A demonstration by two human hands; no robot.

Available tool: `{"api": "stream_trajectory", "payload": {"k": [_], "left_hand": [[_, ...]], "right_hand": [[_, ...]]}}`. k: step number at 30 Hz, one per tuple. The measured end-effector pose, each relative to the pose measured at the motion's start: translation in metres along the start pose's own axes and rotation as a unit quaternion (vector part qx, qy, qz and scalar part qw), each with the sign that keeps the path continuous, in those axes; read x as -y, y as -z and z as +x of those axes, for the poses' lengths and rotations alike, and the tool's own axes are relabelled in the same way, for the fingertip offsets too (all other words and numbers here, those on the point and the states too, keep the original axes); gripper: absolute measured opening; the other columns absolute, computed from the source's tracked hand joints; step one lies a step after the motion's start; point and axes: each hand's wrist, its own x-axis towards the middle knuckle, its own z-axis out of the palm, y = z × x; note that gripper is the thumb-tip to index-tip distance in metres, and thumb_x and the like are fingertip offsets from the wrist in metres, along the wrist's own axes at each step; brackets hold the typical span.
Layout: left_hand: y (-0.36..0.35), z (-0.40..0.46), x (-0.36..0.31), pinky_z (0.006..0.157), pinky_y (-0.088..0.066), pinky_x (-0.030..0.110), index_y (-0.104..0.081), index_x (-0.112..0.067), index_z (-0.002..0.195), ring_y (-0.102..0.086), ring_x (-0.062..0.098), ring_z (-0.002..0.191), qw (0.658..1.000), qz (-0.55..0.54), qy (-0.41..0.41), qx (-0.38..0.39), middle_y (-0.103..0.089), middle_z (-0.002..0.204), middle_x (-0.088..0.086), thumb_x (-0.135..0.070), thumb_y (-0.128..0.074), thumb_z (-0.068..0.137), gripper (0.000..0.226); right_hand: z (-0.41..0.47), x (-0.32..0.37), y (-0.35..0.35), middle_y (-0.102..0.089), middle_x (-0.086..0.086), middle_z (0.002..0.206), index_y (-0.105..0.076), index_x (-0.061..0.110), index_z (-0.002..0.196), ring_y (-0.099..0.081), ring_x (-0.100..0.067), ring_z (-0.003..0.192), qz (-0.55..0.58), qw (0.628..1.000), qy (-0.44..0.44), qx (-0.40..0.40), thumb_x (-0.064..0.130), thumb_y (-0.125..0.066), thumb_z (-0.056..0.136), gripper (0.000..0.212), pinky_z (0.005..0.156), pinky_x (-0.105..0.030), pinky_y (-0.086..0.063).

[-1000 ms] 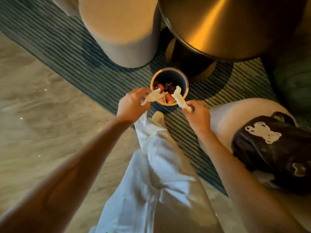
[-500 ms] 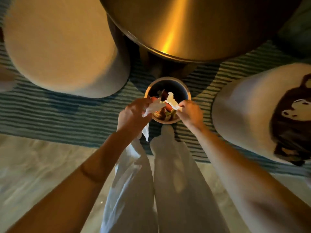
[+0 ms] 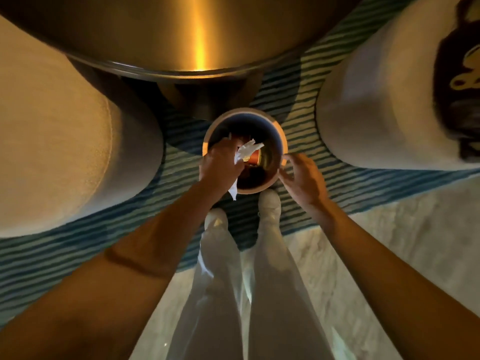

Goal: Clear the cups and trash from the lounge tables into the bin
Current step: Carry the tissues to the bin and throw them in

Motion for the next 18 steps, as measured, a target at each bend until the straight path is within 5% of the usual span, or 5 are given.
{"api": "stream_trajectory", "payload": {"k": [6,18], "left_hand": [[-0.009,0.02,-0.002,0.091,-0.05,0.036,-0.052,-0.014,0.128,-0.054,0.026,0.114,0.996,0.073,-0.033,0.036,-0.054,0.127,0.01,-0.026,-0.064,0.087,0.043],[0.095,-0.06,-0.072,0.104,-0.032,0.035,-0.042,-0.013,0.139,-0.04,0.026,0.128,0.964,0.191,-0.182,0.041,-0.045,0.14,0.007,-0.031,-0.055,0.091,0.052]], "right_hand": [[-0.02,0.002,0.004,-0.055,-0.009,0.132,-0.048,0.012,0.135,-0.048,-0.021,0.121,-0.04,0.997,-0.017,0.07,0.029,-0.052,0.095,0.044,0.101,-0.03,-0.037],[-0.069,0.056,0.096,-0.064,-0.013,0.111,-0.061,0.007,0.119,-0.059,-0.025,0.102,0.05,0.996,-0.034,-0.072,0.022,-0.055,0.094,0.029,0.088,-0.034,-0.048]]}}
